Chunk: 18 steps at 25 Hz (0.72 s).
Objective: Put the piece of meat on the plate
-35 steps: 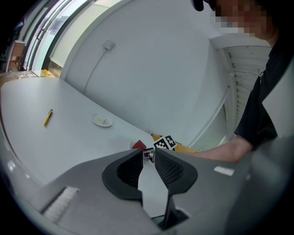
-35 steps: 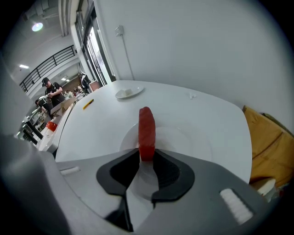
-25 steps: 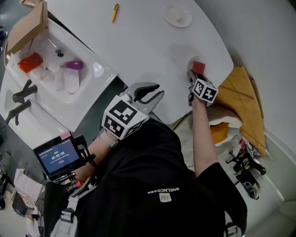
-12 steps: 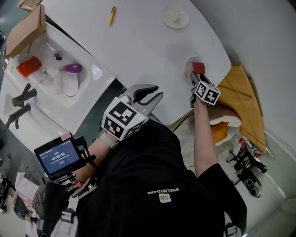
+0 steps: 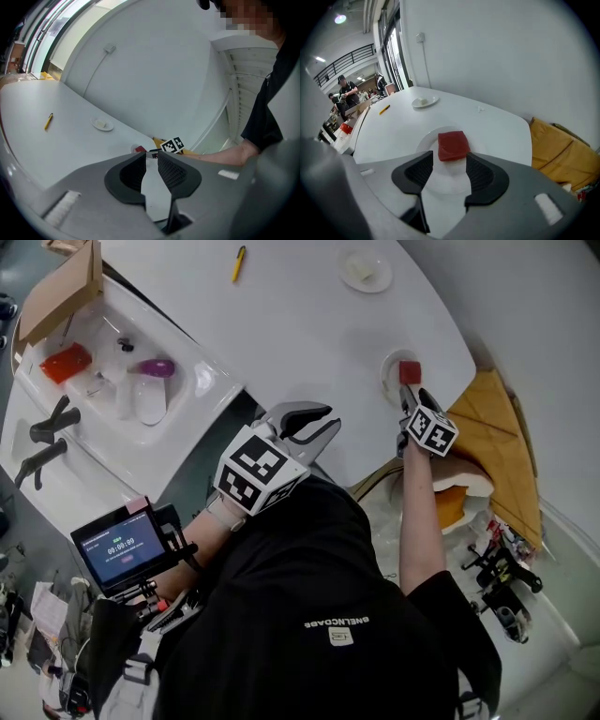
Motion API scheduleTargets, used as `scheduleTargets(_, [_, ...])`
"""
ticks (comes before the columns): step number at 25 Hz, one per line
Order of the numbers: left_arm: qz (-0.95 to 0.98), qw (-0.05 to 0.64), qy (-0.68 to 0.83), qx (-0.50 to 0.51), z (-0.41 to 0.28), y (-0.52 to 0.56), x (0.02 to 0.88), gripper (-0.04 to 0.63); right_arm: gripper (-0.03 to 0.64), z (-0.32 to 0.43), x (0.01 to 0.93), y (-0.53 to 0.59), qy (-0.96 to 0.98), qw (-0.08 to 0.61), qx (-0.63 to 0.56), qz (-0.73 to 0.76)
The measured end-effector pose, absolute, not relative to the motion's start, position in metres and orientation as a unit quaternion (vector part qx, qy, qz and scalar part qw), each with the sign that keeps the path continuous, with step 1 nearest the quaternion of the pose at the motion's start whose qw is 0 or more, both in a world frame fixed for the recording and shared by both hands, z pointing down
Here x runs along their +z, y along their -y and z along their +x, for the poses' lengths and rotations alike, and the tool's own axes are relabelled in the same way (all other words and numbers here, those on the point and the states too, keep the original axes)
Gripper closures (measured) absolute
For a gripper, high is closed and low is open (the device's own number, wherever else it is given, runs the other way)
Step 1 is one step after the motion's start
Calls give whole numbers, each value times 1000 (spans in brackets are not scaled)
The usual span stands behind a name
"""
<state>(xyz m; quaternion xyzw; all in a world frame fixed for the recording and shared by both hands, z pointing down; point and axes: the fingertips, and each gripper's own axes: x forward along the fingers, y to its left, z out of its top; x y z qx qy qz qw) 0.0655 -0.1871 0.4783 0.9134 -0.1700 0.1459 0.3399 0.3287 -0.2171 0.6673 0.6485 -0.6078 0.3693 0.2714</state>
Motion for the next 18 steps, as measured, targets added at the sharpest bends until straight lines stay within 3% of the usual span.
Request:
scheduleTargets(12, [923, 324, 138, 154, 71, 168, 477, 495, 409, 317, 620, 206, 625, 217, 336, 671])
scheduleTargets(18, [930, 308, 118, 161, 78, 159, 476, 500, 466, 310, 585, 190, 634, 180, 309, 685])
